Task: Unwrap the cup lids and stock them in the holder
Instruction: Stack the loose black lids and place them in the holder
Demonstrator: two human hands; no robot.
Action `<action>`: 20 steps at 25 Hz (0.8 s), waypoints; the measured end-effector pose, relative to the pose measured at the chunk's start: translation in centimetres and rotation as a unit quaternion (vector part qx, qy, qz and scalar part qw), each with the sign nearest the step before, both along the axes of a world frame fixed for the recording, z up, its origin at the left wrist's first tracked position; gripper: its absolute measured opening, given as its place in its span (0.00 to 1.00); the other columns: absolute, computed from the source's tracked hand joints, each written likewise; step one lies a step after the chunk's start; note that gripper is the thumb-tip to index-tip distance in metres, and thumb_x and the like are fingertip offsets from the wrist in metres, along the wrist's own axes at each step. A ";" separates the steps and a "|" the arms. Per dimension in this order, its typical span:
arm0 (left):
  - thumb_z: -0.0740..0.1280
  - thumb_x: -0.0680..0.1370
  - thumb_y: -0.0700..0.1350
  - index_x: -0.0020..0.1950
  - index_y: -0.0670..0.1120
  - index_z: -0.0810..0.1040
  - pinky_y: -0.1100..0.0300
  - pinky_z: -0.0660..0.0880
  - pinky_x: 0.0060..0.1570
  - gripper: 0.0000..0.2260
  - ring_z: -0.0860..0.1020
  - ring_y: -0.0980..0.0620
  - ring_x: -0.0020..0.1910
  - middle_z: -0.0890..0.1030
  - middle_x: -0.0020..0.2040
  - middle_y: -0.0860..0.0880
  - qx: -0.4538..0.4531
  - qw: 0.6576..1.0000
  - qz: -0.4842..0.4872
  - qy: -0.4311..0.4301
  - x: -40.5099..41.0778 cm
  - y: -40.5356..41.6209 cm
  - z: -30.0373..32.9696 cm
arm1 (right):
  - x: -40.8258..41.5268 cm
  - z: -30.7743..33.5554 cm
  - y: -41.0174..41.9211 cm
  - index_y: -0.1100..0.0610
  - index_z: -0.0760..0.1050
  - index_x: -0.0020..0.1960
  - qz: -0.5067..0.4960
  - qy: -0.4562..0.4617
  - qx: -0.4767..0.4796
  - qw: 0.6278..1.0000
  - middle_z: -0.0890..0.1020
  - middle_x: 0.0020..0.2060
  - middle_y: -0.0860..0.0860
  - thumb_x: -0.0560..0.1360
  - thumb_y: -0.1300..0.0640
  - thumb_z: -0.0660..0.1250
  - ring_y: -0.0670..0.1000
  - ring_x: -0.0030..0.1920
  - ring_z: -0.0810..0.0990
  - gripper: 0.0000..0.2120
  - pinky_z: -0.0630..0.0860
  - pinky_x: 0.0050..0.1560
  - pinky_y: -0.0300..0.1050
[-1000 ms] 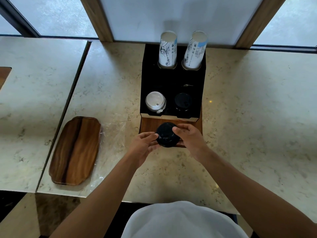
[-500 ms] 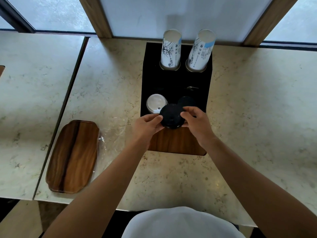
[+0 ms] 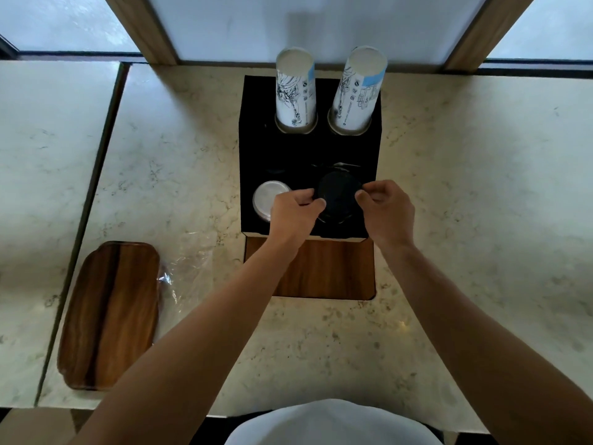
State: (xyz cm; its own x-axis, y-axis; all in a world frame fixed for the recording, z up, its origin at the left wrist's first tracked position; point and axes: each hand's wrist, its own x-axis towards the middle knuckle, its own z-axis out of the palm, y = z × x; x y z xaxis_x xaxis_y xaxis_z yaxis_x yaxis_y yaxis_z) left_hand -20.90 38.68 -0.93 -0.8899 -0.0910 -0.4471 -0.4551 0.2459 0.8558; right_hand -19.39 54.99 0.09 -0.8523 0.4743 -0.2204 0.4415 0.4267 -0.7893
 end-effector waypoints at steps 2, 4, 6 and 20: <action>0.72 0.79 0.45 0.65 0.44 0.82 0.55 0.80 0.59 0.15 0.83 0.54 0.55 0.86 0.56 0.49 -0.051 0.998 -0.025 0.028 -0.1 0.3 -0.3 | -0.2 -0.3 0.2 0.54 0.82 0.56 0.015 -0.001 0.018 1.000 0.87 0.48 0.48 0.79 0.51 0.70 0.47 0.45 0.85 0.10 0.75 0.44 0.31; 0.72 0.79 0.45 0.64 0.44 0.83 0.52 0.81 0.59 0.14 0.83 0.52 0.54 0.86 0.55 0.48 -0.084 0.995 -0.030 0.042 -0.4 0.5 -0.4 | -0.5 -0.3 0.1 0.56 0.82 0.58 0.036 -0.001 0.038 0.999 0.88 0.50 0.51 0.81 0.51 0.68 0.41 0.34 0.84 0.11 0.71 0.34 0.24; 0.73 0.78 0.46 0.63 0.43 0.83 0.51 0.81 0.58 0.15 0.84 0.51 0.52 0.87 0.55 0.47 -0.114 0.992 -0.030 0.050 -0.6 0.7 -0.5 | -0.7 -0.4 0.0 0.57 0.81 0.59 0.047 -0.003 0.048 0.998 0.88 0.49 0.52 0.82 0.52 0.67 0.36 0.24 0.78 0.11 0.68 0.29 0.22; 0.75 0.77 0.46 0.61 0.43 0.82 0.55 0.84 0.48 0.15 0.85 0.55 0.41 0.86 0.44 0.49 -0.156 0.985 -0.046 0.054 0.2 0.3 -0.3 | -0.7 -1.4 -0.4 0.58 0.78 0.59 0.093 -0.041 0.065 0.993 0.84 0.40 0.50 0.84 0.54 0.63 0.37 0.20 0.76 0.09 0.70 0.24 0.28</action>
